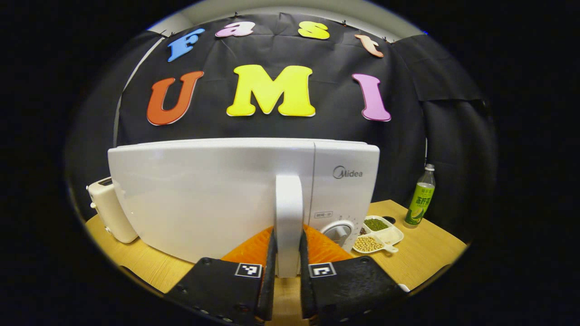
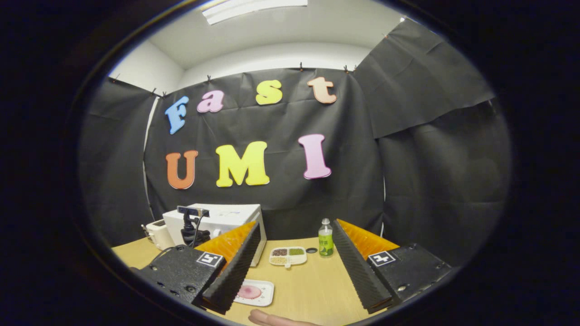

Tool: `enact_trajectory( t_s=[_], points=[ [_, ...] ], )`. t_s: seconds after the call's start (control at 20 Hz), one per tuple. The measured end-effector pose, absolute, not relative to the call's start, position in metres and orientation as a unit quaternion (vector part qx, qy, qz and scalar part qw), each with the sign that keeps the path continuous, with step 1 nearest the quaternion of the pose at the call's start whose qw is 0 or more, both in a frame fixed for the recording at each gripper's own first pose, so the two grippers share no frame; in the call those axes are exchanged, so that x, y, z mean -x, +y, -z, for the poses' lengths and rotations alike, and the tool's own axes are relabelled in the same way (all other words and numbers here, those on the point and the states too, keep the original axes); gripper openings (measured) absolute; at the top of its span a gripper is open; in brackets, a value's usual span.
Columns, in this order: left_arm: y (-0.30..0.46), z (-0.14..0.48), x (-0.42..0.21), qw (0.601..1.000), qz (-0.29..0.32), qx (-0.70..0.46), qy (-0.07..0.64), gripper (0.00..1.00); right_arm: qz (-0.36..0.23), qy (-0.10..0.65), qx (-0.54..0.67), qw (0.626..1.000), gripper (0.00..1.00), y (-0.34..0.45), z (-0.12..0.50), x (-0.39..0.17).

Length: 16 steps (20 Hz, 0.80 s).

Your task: Open the microwave oven with the left hand, put the food in, and close the microwave oven.

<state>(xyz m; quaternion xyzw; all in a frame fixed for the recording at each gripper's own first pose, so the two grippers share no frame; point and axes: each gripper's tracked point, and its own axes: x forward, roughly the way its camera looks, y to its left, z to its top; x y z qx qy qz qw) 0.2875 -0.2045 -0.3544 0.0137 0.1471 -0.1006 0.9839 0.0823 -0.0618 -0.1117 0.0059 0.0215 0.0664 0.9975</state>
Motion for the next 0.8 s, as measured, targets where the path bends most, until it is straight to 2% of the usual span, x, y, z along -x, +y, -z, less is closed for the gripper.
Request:
enact_trajectory(
  t_s=[0.05,0.1,0.25,0.35,0.4,0.45,0.5,0.8],
  points=[
    [-0.203,0.354,-0.283,0.984,0.099,-0.010,0.150,0.22,-0.063,0.023,-0.005,0.998,1.00,-0.064,0.112,-0.082],
    [-0.204,0.355,-0.286,0.983,0.099,-0.004,0.152,0.13,-0.060,0.024,-0.004,0.998,1.00,-0.066,0.113,-0.082],
    [-0.205,0.353,-0.280,0.982,0.109,0.002,0.153,0.12,-0.055,0.022,-0.002,0.998,1.00,-0.069,0.112,-0.081],
    [-0.204,0.355,-0.281,0.982,0.107,0.001,0.154,0.00,-0.054,0.024,0.001,0.998,1.00,-0.069,0.113,-0.080],
    [-0.204,0.356,-0.278,0.982,0.105,0.004,0.154,0.00,-0.052,0.025,0.003,0.998,1.00,-0.072,0.115,-0.080],
    [-0.201,0.353,-0.268,0.983,0.102,0.006,0.152,0.00,-0.049,0.026,0.005,0.998,0.93,-0.074,0.116,-0.079],
    [-0.198,0.351,-0.258,0.984,0.102,0.001,0.147,0.00,-0.049,0.027,0.005,0.998,1.00,-0.076,0.117,-0.078],
    [-0.162,0.340,-0.181,0.980,0.160,0.002,0.120,0.00,-0.041,0.036,-0.004,0.998,1.00,-0.078,0.122,-0.069]
  ],
)
